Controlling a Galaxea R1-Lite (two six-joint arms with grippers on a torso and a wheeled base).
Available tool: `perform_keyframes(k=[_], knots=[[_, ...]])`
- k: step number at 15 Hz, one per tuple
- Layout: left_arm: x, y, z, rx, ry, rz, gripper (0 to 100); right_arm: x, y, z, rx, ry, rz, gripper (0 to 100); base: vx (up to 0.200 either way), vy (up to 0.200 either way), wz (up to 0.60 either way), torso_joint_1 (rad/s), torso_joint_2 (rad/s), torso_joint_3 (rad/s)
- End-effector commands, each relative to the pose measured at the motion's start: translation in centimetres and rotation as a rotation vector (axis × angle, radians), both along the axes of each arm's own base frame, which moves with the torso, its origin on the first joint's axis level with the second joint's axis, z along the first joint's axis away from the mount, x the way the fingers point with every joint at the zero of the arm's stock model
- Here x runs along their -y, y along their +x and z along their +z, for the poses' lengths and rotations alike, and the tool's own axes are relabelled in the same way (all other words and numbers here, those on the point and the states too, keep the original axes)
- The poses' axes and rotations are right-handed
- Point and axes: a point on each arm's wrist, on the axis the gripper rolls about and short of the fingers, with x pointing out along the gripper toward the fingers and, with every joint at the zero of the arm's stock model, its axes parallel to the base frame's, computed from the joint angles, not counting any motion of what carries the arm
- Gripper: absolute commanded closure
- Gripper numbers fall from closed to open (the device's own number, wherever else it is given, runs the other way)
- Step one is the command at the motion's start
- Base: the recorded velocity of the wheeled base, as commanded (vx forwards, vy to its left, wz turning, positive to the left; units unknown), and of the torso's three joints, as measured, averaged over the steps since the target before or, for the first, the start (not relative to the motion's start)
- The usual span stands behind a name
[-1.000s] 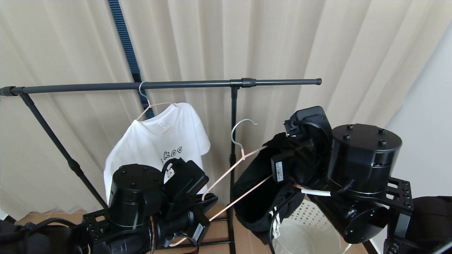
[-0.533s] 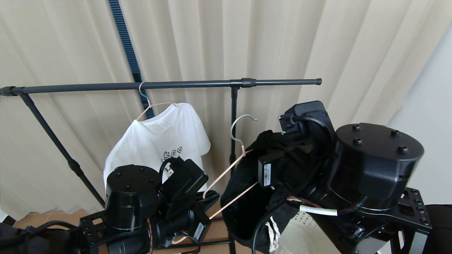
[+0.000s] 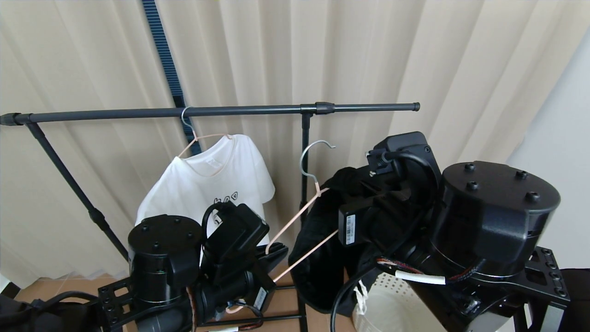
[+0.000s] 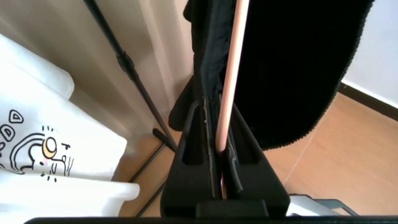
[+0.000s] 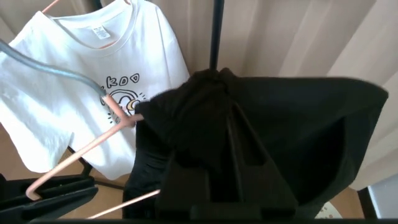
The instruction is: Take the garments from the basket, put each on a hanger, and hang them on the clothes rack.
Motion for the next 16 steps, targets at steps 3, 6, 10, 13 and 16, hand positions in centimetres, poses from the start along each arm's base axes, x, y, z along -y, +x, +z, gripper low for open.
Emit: perform_keyframes(k=[3,6,10,13,16], knots=[[-0.1,-0.1,0.3,0.011,-0.011,-0.003,100,1.4,-0.8,1.0,0.017,-0.011,0.003,0,0.000,0.000,0.00,0.000,0.00,0.000],[-0.2,-0.2,0.2,0.011,-0.011,-0.001,100,2.6,-1.6,1.2,0.029,-0.050,0.046,0,0.000,0.000,0.00,0.000,0.00,0.000],[-1.2,-1.0,-0.8,-0.006,0.005,-0.005,100,6.0,-3.6,2.7,0.013,-0.085,0.236,0,0.000,0.000,0.00,0.000,0.00,0.000],[-2.0,-1.5,-1.6,-0.017,0.022,-0.005,100,9.3,-3.4,3.8,-0.075,-0.139,0.388,0,0.000,0.000,0.00,0.000,0.00,0.000],[-2.4,-2.0,-1.8,-0.005,0.025,-0.049,100,12.1,-1.8,6.1,-0.184,-0.280,0.589,0,0.000,0.000,0.00,0.000,0.00,0.000]])
